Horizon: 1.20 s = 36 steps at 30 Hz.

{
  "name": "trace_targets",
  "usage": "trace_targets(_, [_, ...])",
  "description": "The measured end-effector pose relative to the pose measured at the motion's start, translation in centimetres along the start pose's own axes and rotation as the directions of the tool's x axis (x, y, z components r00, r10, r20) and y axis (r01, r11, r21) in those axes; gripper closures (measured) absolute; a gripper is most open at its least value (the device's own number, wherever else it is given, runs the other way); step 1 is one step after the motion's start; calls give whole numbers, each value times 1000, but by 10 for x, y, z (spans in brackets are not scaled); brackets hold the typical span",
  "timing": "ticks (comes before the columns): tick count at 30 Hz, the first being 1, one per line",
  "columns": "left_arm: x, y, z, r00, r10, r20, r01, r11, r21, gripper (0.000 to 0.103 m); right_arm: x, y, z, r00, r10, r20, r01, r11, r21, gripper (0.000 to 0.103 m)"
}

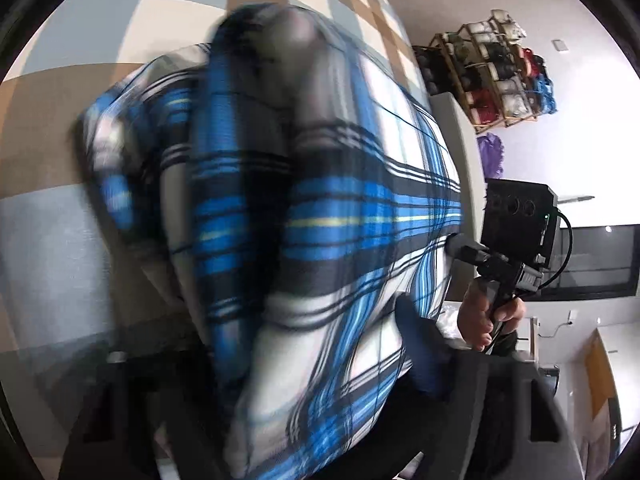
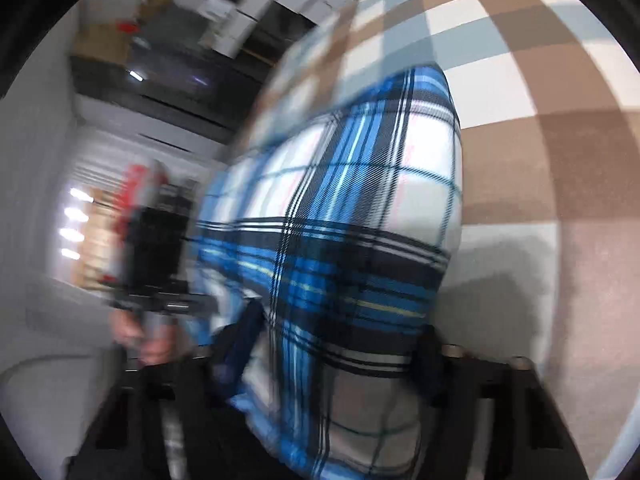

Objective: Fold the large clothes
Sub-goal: 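Grasp the folded bundle with both grippers and lift it off the bedspread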

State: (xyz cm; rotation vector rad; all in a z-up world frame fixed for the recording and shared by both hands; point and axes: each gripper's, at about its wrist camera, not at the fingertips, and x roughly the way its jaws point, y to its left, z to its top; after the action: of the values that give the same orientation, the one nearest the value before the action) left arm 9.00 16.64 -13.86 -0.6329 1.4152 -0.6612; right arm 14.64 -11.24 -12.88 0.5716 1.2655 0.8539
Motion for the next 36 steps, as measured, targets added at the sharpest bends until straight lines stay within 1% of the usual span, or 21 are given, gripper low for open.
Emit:
trace_targets(1, [-2,1,-1,1000,-17,4,17,1000,-2,58,-8,-2,-4,996,89,25,-89,996,18,62])
trace_targets(2, [-6,2,-1,999,-32,3,32,999,-1,65,-11,-2,-10,991,130,45,-130,991,14,63])
trace_targets(3, [-7,1,-3,999,-52,1,52,999,7,69,-15,-1,-14,986,154,59,-154,988,1,64])
trace_targets(4, [-8,1,-5,998,-59,-1,59,998,16,70,-17,-1,-18,983,170,68,-169,986,-11,65])
trace_targets(5, [-11,3,-6,998,-55,6,55,998,15,71,-16,0,-22,985,158,69,-157,987,-22,66])
trace_targets(8, [-14,5,-6,998,-59,35,59,998,-8,74,-10,-1,-25,994,71,78,-71,997,0,75])
trace_targets(10, [-21,5,-9,997,-61,56,62,998,-9,76,-12,4,-25,994,35,99,-35,999,-10,80])
trace_targets(12, [-25,-3,-7,995,-59,83,59,998,-4,78,-21,18,-25,992,9,129,-4,999,-39,82])
trace_targets(16, [-45,-17,-10,987,-100,129,101,995,2,78,-45,52,-21,982,13,186,5,995,-95,82])
trace_targets(18, [-68,-32,-13,980,-119,161,118,993,16,78,-57,79,-17,977,22,212,4,993,-119,82])
trace_targets(20, [-94,-48,-17,974,-124,188,118,992,39,78,-67,110,-12,973,33,230,5,986,-164,82])
trace_targets(22, [-123,-61,-21,970,-109,215,98,993,61,78,-75,139,-6,970,54,236,-5,980,-201,82])
trace_targets(23, [-140,-68,-24,969,-96,229,82,994,72,77,-79,160,-1,968,67,243,-11,975,-224,82])
trace_targets(24, [-166,-79,-27,964,-69,258,48,995,88,77,-79,176,4,968,74,242,-15,971,-238,82])
trace_targets(27, [-231,-92,-40,946,-27,324,-7,995,103,77,-66,231,20,963,117,244,-46,959,-279,82])
trace_targets(30, [-301,-89,-55,917,-5,398,-35,995,93,77,-41,295,44,961,166,220,-86,939,-332,82])
trace_targets(31, [-315,-88,-59,909,8,416,-52,994,95,77,-36,309,48,961,177,213,-95,934,-346,82])
trace_targets(32, [-344,-83,-66,891,37,453,-92,991,100,77,-25,329,55,960,189,205,-104,925,-367,82])
trace_targets(34, [-385,-72,-79,862,83,500,-129,990,58,77,4,361,64,957,225,181,-145,917,-371,82])
trace_targets(35, [-398,-68,-85,850,99,518,-142,989,45,77,21,377,69,958,235,164,-159,912,-378,82])
trace_targets(36, [-421,-58,-93,829,131,544,-169,985,20,77,41,393,75,956,256,146,-185,907,-379,82])
